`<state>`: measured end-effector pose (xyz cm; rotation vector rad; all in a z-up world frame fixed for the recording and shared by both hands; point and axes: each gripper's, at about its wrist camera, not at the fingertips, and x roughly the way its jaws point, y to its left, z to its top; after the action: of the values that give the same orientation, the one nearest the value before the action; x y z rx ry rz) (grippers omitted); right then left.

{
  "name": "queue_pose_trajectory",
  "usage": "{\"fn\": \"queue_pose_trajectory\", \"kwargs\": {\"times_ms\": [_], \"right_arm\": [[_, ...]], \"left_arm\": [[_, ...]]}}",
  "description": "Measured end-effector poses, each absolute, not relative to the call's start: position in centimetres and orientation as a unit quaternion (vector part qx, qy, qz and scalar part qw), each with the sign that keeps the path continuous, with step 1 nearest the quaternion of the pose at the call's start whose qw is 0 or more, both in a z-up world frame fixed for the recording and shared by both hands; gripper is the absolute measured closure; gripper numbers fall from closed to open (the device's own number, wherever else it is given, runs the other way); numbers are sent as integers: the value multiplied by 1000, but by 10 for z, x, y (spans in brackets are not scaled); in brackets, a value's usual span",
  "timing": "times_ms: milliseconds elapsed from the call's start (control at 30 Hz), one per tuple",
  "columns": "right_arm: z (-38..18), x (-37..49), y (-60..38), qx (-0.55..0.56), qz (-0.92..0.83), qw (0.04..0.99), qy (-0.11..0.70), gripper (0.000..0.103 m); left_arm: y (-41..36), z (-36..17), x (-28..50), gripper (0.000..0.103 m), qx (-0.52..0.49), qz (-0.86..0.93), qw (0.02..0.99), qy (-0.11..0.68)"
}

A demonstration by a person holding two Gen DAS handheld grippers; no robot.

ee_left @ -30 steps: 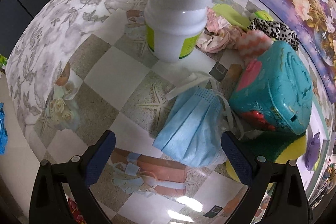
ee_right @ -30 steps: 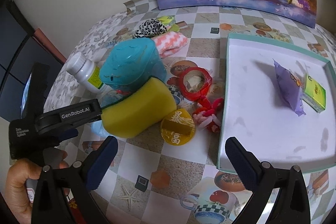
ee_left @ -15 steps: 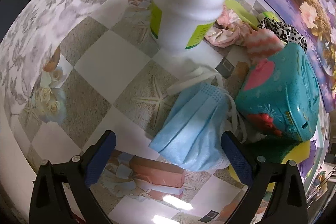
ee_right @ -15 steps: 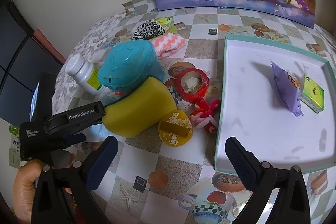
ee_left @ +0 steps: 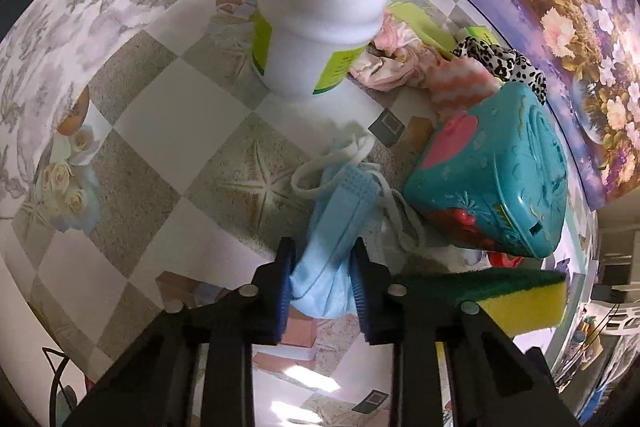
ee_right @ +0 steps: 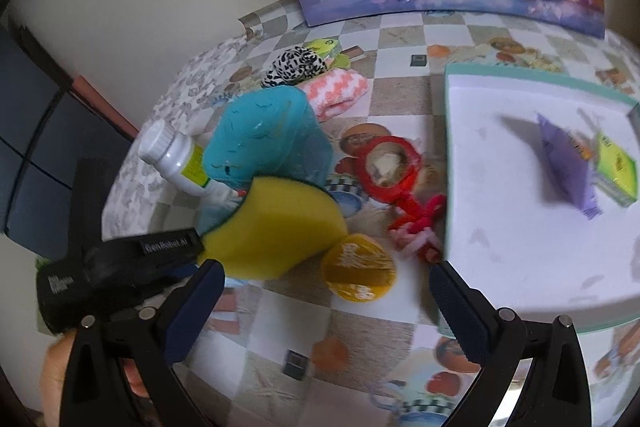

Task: Organize soft objects
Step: 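Grasp blue face mask with left gripper while right gripper grasps yellow sponge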

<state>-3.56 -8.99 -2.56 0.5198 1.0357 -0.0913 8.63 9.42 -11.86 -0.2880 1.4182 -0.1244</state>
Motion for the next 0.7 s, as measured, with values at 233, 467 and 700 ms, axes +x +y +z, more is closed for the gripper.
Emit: {"fn": "queue_pose_trajectory", "kwargs": {"times_ms": [233,467,700], "right_arm": [[-34,-22,-92,300,-28,830,470,0],[-37,-11,-95,323,-9,829,457,4],[-42,-6,-91,331,10,821,464,23]], "left_arm": [[93,-124,80,78,-141,-60,745,649],[100,-120,77,78,-141,-60,744,651],[99,-120,78,78,-140,-59,744,651]]}}
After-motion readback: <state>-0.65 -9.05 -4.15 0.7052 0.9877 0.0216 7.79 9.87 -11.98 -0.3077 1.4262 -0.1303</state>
